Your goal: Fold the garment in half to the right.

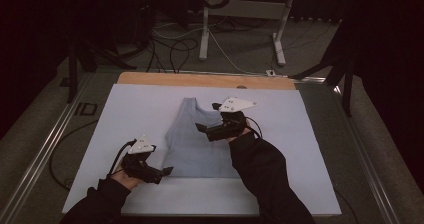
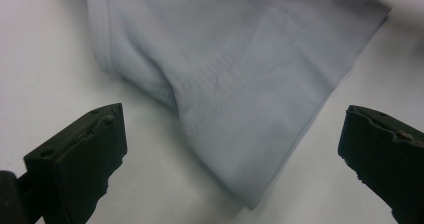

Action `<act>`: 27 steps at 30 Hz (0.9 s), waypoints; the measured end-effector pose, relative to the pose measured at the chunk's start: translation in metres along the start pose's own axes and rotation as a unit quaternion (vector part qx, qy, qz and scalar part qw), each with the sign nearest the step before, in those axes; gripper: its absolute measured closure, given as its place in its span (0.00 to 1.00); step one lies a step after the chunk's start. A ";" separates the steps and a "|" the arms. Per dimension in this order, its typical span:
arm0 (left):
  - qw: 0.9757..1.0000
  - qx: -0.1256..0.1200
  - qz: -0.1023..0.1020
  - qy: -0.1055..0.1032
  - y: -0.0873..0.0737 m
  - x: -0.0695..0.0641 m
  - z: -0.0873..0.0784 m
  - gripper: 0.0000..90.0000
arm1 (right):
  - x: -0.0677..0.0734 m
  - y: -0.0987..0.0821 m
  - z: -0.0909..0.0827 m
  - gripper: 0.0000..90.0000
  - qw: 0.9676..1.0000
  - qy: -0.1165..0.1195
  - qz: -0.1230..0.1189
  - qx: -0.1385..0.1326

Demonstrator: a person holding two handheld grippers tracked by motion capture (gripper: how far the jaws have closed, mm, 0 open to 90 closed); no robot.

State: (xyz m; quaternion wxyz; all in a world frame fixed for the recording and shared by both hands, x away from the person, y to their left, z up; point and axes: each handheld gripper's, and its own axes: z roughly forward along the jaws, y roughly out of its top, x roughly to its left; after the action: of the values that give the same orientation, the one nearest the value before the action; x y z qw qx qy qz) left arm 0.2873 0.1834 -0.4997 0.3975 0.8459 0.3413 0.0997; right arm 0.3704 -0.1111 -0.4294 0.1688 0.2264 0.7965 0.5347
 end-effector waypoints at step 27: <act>0.993 0.078 -0.025 -0.082 -0.005 0.007 0.030 0.27 | 0.008 -0.008 0.018 0.09 1.000 0.016 -0.009 0.015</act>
State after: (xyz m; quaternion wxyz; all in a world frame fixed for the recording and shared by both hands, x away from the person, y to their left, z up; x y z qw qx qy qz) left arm 0.3033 0.1726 -0.5238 0.3597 0.8707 0.3353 -0.0070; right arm 0.3710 -0.0953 -0.4435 0.1568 0.2132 0.8089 0.5249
